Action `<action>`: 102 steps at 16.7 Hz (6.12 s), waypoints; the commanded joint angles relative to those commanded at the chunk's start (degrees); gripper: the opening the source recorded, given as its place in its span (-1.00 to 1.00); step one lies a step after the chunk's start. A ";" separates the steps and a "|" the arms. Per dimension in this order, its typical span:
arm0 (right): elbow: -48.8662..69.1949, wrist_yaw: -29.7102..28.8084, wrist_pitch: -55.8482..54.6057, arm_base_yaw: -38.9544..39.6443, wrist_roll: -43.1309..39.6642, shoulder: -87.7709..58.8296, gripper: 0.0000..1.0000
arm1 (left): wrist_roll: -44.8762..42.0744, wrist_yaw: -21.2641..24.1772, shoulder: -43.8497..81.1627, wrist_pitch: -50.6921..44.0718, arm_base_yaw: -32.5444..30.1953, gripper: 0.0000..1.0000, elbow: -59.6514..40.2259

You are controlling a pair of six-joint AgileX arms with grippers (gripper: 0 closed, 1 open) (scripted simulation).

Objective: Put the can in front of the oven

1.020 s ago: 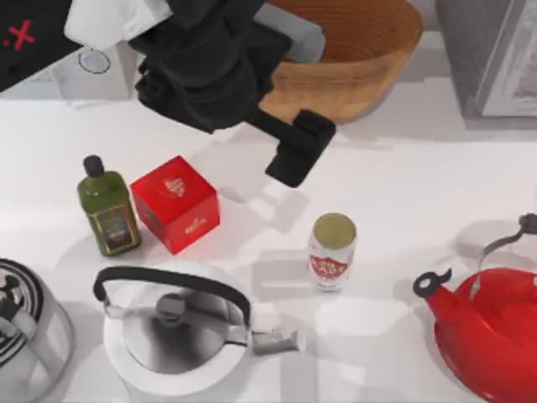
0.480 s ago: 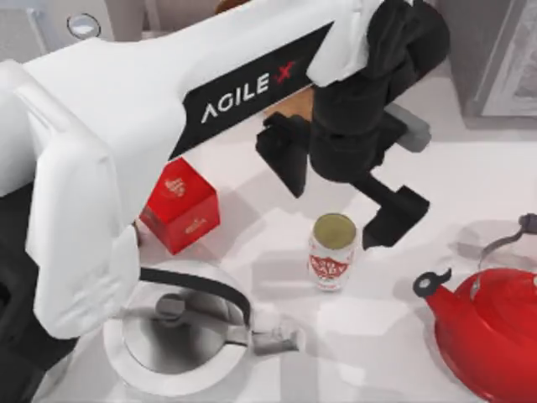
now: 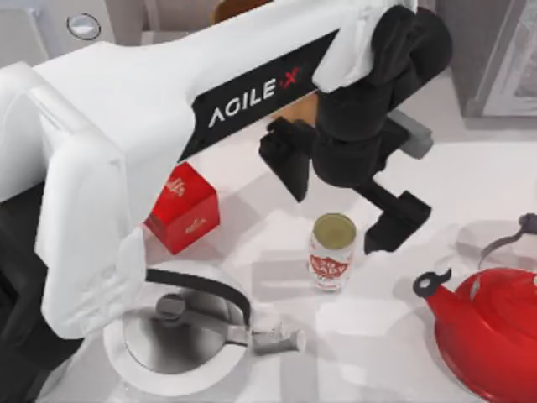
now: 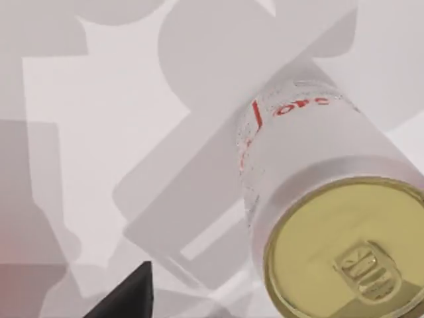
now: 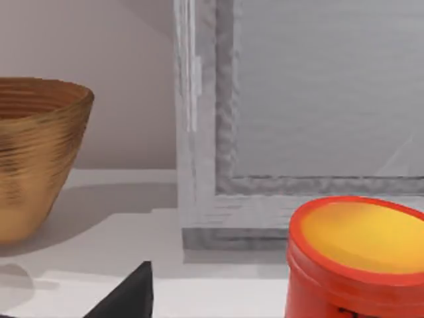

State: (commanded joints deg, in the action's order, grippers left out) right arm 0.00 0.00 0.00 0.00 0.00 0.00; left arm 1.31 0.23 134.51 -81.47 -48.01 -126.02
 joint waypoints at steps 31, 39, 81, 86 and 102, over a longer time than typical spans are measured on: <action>0.00 0.00 0.00 0.00 0.00 0.00 1.00 | 0.02 0.00 0.17 12.40 -0.09 -1.00 12.23; 0.00 0.00 0.00 0.00 0.00 0.00 1.00 | 0.00 0.02 -0.07 6.46 -0.14 -1.00 6.78; 0.00 0.00 0.00 0.00 0.00 0.00 1.00 | -1.96 -0.14 -11.77 10.60 47.02 -0.55 22.47; 0.00 0.00 0.00 0.00 0.00 0.00 1.00 | -1.96 -0.14 -11.77 10.60 47.02 0.21 22.47; 0.00 0.00 0.00 0.00 0.00 0.00 1.00 | -1.94 -0.15 -11.64 9.57 46.93 1.00 21.46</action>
State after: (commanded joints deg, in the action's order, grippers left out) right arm 0.00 0.00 0.00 0.00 0.00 0.00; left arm -0.64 0.08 122.88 -71.89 -1.08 -104.56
